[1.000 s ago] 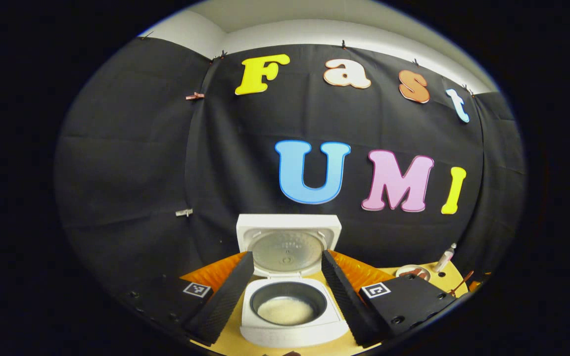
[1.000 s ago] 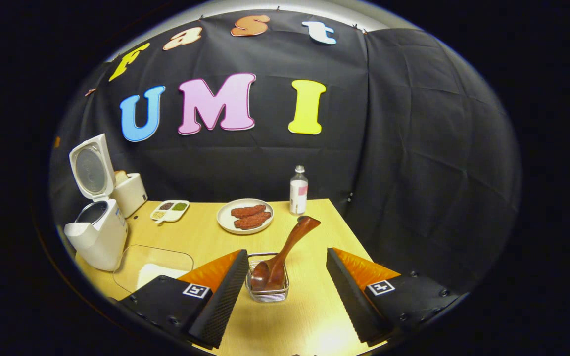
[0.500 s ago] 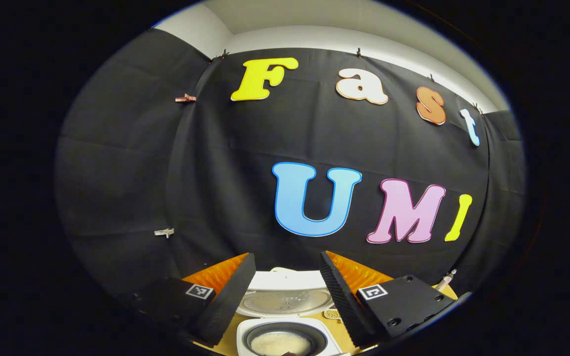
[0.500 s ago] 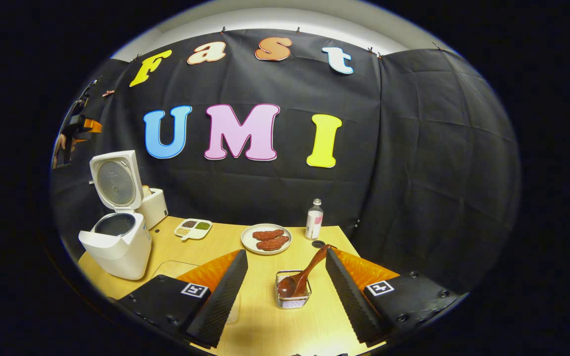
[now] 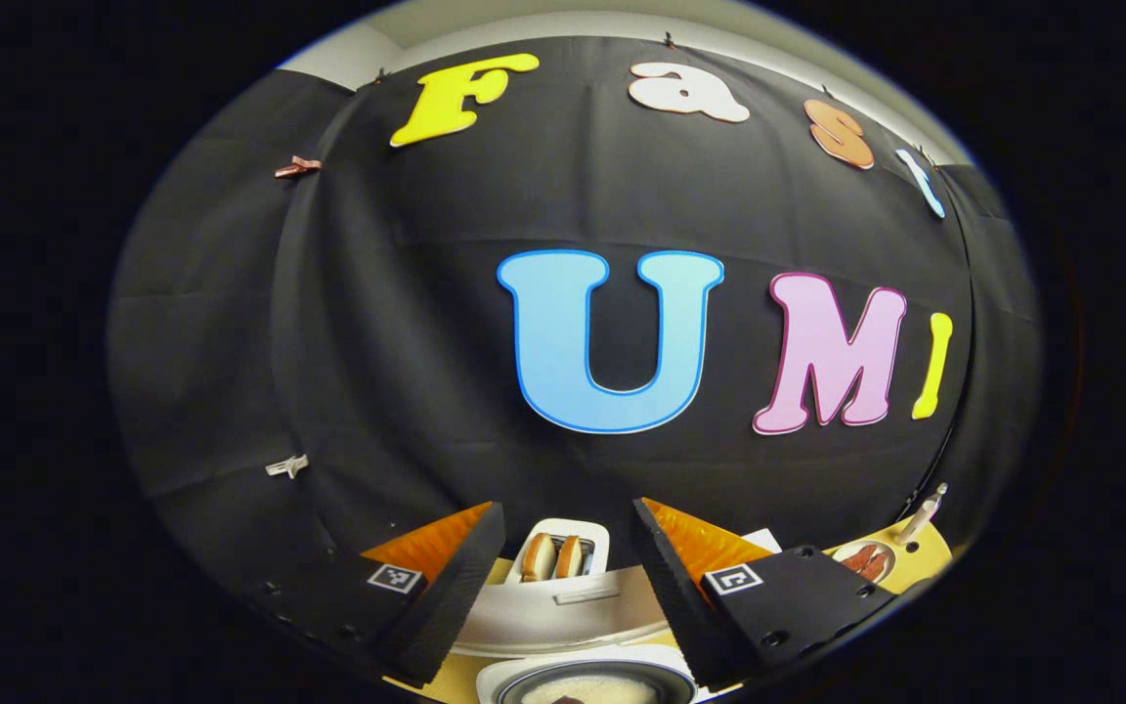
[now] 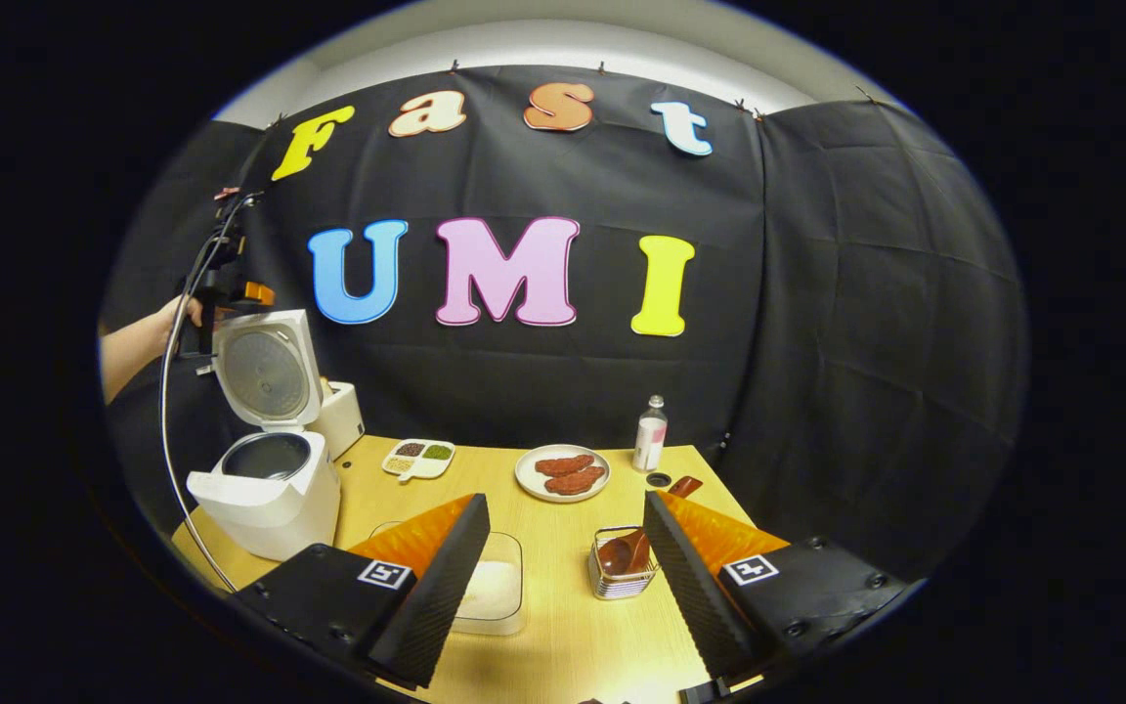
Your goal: Close the left gripper, press the button to open the rice cooker; take a wooden spoon from the chopstick holder with the right hand, scoop a spoonful of rice and pour it into the rice cooker, then put the wooden spoon back into the chopstick holder.
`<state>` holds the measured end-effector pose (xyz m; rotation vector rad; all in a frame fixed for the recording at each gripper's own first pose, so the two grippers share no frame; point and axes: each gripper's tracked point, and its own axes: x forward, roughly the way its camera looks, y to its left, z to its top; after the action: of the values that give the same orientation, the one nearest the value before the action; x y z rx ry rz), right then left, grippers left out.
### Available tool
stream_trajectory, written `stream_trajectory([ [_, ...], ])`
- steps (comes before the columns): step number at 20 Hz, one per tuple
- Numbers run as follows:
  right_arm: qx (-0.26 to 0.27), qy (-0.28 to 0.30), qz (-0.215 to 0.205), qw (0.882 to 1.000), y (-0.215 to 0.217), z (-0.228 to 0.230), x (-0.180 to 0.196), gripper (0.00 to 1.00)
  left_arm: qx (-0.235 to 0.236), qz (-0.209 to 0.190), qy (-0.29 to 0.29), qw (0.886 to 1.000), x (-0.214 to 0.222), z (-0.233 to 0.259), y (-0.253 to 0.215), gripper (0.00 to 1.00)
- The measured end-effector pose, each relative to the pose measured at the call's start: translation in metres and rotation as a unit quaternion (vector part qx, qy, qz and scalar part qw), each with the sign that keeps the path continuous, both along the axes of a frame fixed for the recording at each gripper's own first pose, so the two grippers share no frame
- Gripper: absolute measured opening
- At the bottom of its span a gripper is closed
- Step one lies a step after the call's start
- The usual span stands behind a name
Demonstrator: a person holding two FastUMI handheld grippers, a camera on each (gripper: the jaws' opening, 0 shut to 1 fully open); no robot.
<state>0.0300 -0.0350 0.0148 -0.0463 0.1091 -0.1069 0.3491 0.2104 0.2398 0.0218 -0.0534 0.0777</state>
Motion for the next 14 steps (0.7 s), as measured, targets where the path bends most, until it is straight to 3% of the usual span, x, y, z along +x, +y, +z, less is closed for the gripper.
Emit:
stream_trajectory([
  [2,0.003,0.004,0.004,1.0,0.008,-0.004,-0.004,0.99,-0.028,-0.009,0.012,0.999,0.009,-0.012,-0.001,0.89],
  [4,0.014,0.011,0.009,1.0,0.015,-0.011,-0.007,0.99,-0.022,0.002,0.023,1.0,0.01,-0.014,-0.001,0.94],
  [5,0.015,0.012,0.014,1.0,0.018,-0.013,-0.007,1.0,-0.012,0.006,0.039,0.999,0.007,-0.022,0.001,0.88],
  [11,0.023,0.01,0.041,0.999,0.029,-0.018,-0.003,0.99,-0.053,-0.013,0.106,0.993,-0.04,-0.051,-0.023,0.93],
  [14,0.034,0.014,0.061,0.997,0.038,-0.025,-0.004,0.99,-0.046,-0.009,0.128,0.991,-0.067,-0.074,-0.034,0.93],
])
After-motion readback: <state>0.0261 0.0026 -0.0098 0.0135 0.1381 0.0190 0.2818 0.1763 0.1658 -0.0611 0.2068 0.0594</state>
